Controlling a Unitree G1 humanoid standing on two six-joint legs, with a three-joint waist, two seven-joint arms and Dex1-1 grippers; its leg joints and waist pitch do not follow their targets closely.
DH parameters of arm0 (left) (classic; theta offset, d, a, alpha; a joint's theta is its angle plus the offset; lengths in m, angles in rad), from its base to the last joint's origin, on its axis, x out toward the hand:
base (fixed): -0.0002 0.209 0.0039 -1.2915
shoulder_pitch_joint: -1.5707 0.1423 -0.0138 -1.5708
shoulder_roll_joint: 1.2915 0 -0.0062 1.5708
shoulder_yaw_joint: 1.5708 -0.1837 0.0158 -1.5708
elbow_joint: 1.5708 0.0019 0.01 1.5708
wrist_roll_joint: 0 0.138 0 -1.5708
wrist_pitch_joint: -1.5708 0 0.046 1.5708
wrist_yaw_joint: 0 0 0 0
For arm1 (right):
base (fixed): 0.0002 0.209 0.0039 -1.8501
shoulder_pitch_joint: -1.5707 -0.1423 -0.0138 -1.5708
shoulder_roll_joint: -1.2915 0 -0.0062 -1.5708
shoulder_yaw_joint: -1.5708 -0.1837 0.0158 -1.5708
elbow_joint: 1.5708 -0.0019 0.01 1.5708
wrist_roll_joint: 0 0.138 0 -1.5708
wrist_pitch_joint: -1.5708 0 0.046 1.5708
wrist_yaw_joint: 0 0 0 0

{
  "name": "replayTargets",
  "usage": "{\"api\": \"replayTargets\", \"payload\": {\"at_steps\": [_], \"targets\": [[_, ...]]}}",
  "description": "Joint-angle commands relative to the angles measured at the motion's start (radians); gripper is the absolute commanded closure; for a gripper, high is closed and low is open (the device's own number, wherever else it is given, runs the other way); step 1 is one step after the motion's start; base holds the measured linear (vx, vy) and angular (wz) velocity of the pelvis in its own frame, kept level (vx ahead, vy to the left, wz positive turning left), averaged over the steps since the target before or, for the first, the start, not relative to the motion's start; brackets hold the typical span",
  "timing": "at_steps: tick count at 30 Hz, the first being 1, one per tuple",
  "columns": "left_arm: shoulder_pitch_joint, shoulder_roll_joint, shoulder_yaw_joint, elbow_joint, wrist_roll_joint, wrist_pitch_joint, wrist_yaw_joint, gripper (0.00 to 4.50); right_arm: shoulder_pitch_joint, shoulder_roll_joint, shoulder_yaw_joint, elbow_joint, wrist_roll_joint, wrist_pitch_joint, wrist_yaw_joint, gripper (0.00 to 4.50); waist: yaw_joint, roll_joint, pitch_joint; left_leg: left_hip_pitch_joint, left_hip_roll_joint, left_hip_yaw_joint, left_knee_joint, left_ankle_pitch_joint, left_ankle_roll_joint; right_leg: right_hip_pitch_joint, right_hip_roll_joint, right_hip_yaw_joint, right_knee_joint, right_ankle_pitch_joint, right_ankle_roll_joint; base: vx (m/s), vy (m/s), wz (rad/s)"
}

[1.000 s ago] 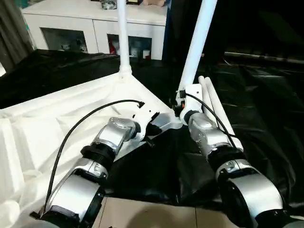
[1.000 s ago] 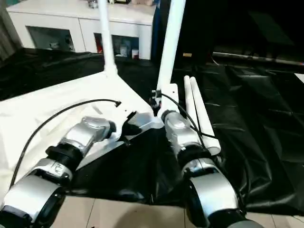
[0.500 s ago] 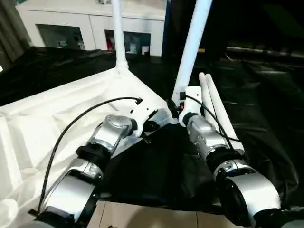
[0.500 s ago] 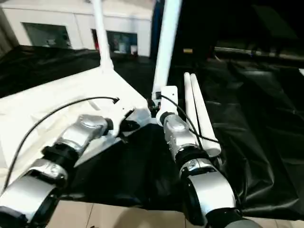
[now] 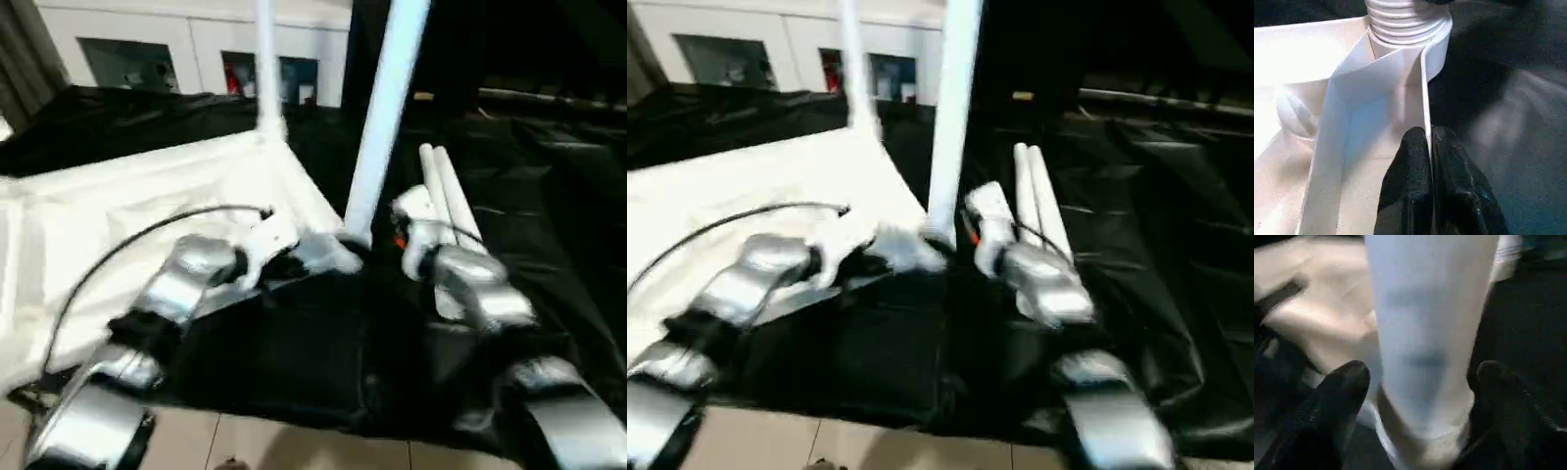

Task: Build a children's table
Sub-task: Rotate leg to tighten

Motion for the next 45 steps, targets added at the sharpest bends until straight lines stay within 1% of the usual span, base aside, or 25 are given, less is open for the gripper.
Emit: {"api": "replayTargets", "payload": {"at_steps": [1, 2, 3, 4, 6, 8, 10, 11, 13, 17, 18, 20, 21, 22, 24, 26, 27, 31, 38, 40, 41, 42, 43, 44, 45], "targets": [[0.014, -0.003, -0.029, -0.045, -0.016, -0.014, -0.063, 4.50, 0.016, -0.018, 0.031, -0.077, -0.012, 0.033, 0.072, 0.60, 0.003, 0.011, -0.064, 0.010, 0.029, 0.006, -0.048, -0.094, 0.098, 0.067, -0.069, 0.053, -0.040, 0.075, -0.261, 0.000, 0.000, 0.00], [0.017, 0.000, -0.028, -0.053, -0.023, -0.016, -0.072, 4.50, 0.026, -0.026, 0.037, -0.096, -0.015, 0.042, 0.085, 0.60, 0.004, 0.008, -0.061, 0.010, 0.030, 0.005, -0.052, -0.118, 0.085, 0.067, -0.068, 0.053, -0.045, 0.032, -0.253, 0.000, 0.000, 0.00], [0.020, 0.002, -0.027, -0.059, -0.029, -0.019, -0.080, 4.50, 0.033, -0.032, 0.042, -0.108, -0.017, 0.047, 0.096, 0.60, 0.007, 0.011, -0.061, 0.012, 0.031, 0.005, -0.052, -0.126, 0.079, 0.066, -0.069, 0.053, -0.046, 0.017, -0.249, 0.000, 0.000, 0.00], [0.030, 0.010, -0.028, -0.081, -0.041, -0.013, -0.102, 4.50, 0.049, -0.043, 0.054, -0.130, -0.023, 0.053, 0.113, 0.60, 0.007, 0.008, -0.060, 0.012, 0.030, 0.006, -0.051, -0.134, 0.071, 0.065, -0.070, 0.055, -0.047, -0.006, -0.245, 0.000, 0.000, 0.00], [0.041, 0.019, -0.029, -0.105, -0.054, -0.019, -0.132, 4.50, 0.068, -0.055, 0.068, -0.163, -0.026, 0.059, 0.134, 0.60, 0.008, 0.008, -0.058, 0.009, 0.030, 0.004, -0.054, -0.142, 0.059, 0.065, -0.071, 0.055, -0.051, -0.045, -0.232, 0.000, 0.000, 0.00], [0.049, 0.026, -0.029, -0.118, -0.058, -0.023, -0.155, 4.50, 0.082, -0.065, 0.079, -0.191, -0.022, 0.074, 0.143, 0.60, 0.011, 0.007, -0.057, 0.010, 0.029, 0.004, -0.055, -0.147, 0.048, 0.065, -0.070, 0.055, -0.054, -0.078, -0.218, 0.000, 0.000, 0.00], [0.057, 0.033, -0.027, -0.133, -0.061, -0.018, -0.165, 4.50, 0.100, -0.080, 0.112, -0.219, -0.034, 0.082, 0.175, 0.60, 0.012, 0.006, -0.058, 0.009, 0.028, 0.003, -0.054, -0.140, 0.047, 0.064, -0.069, 0.055, -0.052, -0.076, -0.213, 0.000, 0.000, 0.00], [0.059, 0.035, -0.026, -0.137, -0.061, -0.017, -0.168, 4.50, 0.105, -0.082, 0.118, -0.228, -0.040, 0.086, 0.181, 0.60, 0.011, 0.005, -0.057, 0.007, 0.027, 0.002, -0.054, -0.135, 0.047, 0.066, -0.069, 0.055, -0.052, -0.077, -0.208, 0.000, 0.000, 0.00], [0.060, 0.036, -0.023, -0.139, -0.061, -0.015, -0.170, 4.50, 0.105, -0.079, 0.117, -0.229, -0.047, 0.090, 0.177, 0.60, 0.011, 0.003, -0.059, 0.007, 0.026, 0.003, -0.053, -0.125, 0.049, 0.065, -0.070, 0.055, -0.051, -0.075, -0.207, 0.000, 0.000, 0.00], [0.063, 0.038, -0.020, -0.146, -0.062, -0.008, -0.169, 4.50, 0.099, -0.073, 0.108, -0.219, -0.052, 0.089, 0.161, 0.60, 0.011, 0.004, -0.061, 0.007, 0.026, 0.002, -0.051, -0.110, 0.050, 0.064, -0.069, 0.055, -0.046, -0.052, -0.214, 0.000, 0.000, 0.00], [0.063, 0.039, -0.019, -0.148, -0.061, -0.006, -0.170, 4.50, 0.098, -0.073, 0.108, -0.219, -0.051, 0.091, 0.160, 0.87, 0.011, 0.003, -0.061, 0.007, 0.026, 0.002, -0.050, -0.107, 0.051, 0.064, -0.068, 0.055, -0.046, -0.044, -0.215, 0.000, 0.000, 0.00], [0.065, 0.042, -0.018, -0.151, -0.061, -0.005, -0.171, 4.50, 0.097, -0.071, 0.106, -0.218, -0.051, 0.092, 0.151, 0.87, 0.011, 0.005, -0.062, 0.006, 0.026, 0.001, -0.048, -0.095, 0.055, 0.066, -0.068, 0.054, -0.042, -0.019, -0.220, 0.000, 0.000, 0.00], [0.068, 0.043, -0.017, -0.155, -0.062, -0.003, -0.172, 4.50, 0.099, -0.069, 0.103, -0.223, -0.046, 0.097, 0.147, 0.99, 0.011, 0.004, -0.063, 0.006, 0.026, 0.001, -0.048, -0.093, 0.055, 0.066, -0.068, 0.054, -0.041, -0.014, -0.221, 0.000, 0.000, 0.00], [0.070, 0.044, -0.016, -0.158, -0.063, -0.001, -0.173, 4.50, 0.100, -0.068, 0.101, -0.226, -0.044, 0.098, 0.145, 0.99, 0.011, 0.004, -0.063, 0.006, 0.025, 0.002, -0.047, -0.090, 0.057, 0.066, -0.067, 0.054, -0.039, -0.003, -0.224, 0.000, 0.000, 0.00], [0.074, 0.046, -0.016, -0.163, -0.063, 0.001, -0.175, 4.50, 0.102, -0.066, 0.098, -0.231, -0.041, 0.100, 0.146, 1.25, 0.011, 0.005, -0.063, 0.005, 0.025, 0.002, -0.046, -0.091, 0.060, 0.066, -0.067, 0.054, -0.040, -0.004, -0.226, 0.000, 0.000, 0.00], [0.075, 0.046, -0.016, -0.163, -0.062, 0.002, -0.175, 4.50, 0.105, -0.065, 0.097, -0.235, -0.040, 0.101, 0.149, 1.35, 0.011, 0.005, -0.064, 0.006, 0.025, 0.001, -0.045, -0.092, 0.059, 0.067, -0.068, 0.054, -0.039, -0.003, -0.226, 0.000, 0.000, 0.00], [0.075, 0.046, -0.016, -0.160, -0.061, 0.001, -0.175, 4.50, 0.108, -0.063, 0.095, -0.240, -0.039, 0.101, 0.152, 1.56, 0.011, 0.005, -0.064, 0.005, 0.025, 0.002, -0.045, -0.092, 0.059, 0.067, -0.068, 0.054, -0.038, 0.000, -0.227, 0.000, 0.000, 0.00], [0.072, 0.047, -0.016, -0.156, -0.059, 0.003, -0.176, 4.50, 0.114, -0.063, 0.096, -0.239, -0.040, 0.098, 0.151, 1.70, 0.011, 0.006, -0.064, 0.006, 0.024, 0.002, -0.044, -0.097, 0.057, 0.067, -0.067, 0.054, -0.038, -0.001, -0.227, 0.000, 0.000, 0.00], [0.075, 0.048, -0.018, -0.156, -0.058, 0.009, -0.175, 4.50, 0.122, -0.053, 0.091, -0.227, -0.041, 0.103, 0.131, 1.72, 0.011, 0.008, -0.065, 0.006, 0.024, 0.001, -0.042, -0.098, 0.052, 0.067, -0.067, 0.054, -0.037, 0.001, -0.229, 0.000, 0.000, 0.00], [0.076, 0.046, -0.017, -0.153, -0.056, 0.015, -0.167, 4.50, 0.120, -0.045, 0.083, -0.210, -0.043, 0.108, 0.108, 1.72, 0.010, 0.008, -0.065, 0.006, 0.024, 0.001, -0.042, -0.102, 0.050, 0.067, -0.067, 0.054, -0.036, -0.002, -0.230, 0.000, 0.000, 0.00], [0.059, 0.020, -0.005, -0.110, -0.034, 0.036, -0.086, 4.50, 0.107, -0.017, 0.060, -0.128, -0.062, 0.126, 0.003, 1.72, 0.009, 0.009, -0.064, 0.007, 0.024, 0.001, -0.043, -0.112, 0.046, 0.066, -0.067, 0.054, -0.038, -0.014, -0.229, 0.000, 0.000, 0.00], [0.047, 0.005, 0.002, -0.085, -0.020, 0.042, -0.040, 4.50, 0.100, -0.005, 0.051, -0.091, -0.072, 0.135, -0.047, 1.72, 0.002, 0.011, -0.058, 0.007, 0.023, 0.001, -0.047, -0.136, 0.034, 0.061, -0.067, 0.054, -0.045, -0.054, -0.229, 0.000, 0.000, 0.00], [0.047, 0.005, 0.002, -0.085, -0.020, 0.042, -0.040, 4.50, 0.100, -0.005, 0.051, -0.091, -0.072, 0.135, -0.047, 1.72, 0.001, 0.010, -0.057, 0.010, 0.023, 0.000, -0.049, -0.159, 0.024, 0.061, -0.068, 0.053, -0.051, -0.098, -0.222, 0.000, 0.000, 0.00], [0.027, -0.021, 0.017, -0.047, -0.010, 0.067, 0.031, 4.50, 0.090, 0.017, 0.036, -0.038, -0.082, 0.142, -0.126, 1.73, -0.002, 0.010, -0.057, 0.014, 0.022, 0.002, -0.049, -0.189, 0.008, 0.061, -0.070, 0.055, -0.055, -0.155, -0.213, 0.000, 0.000, 0.00], [0.008, -0.047, 0.031, -0.013, -0.003, 0.088, 0.093, 4.50, 0.077, 0.041, 0.016, 0.009, -0.087, 0.146, -0.213, 1.73, -0.002, 0.013, -0.054, 0.016, 0.022, 0.000, -0.052, -0.206, 0.000, 0.060, -0.071, 0.054, -0.060, -0.186, -0.206, 0.000, 0.000, 0.00]]}}
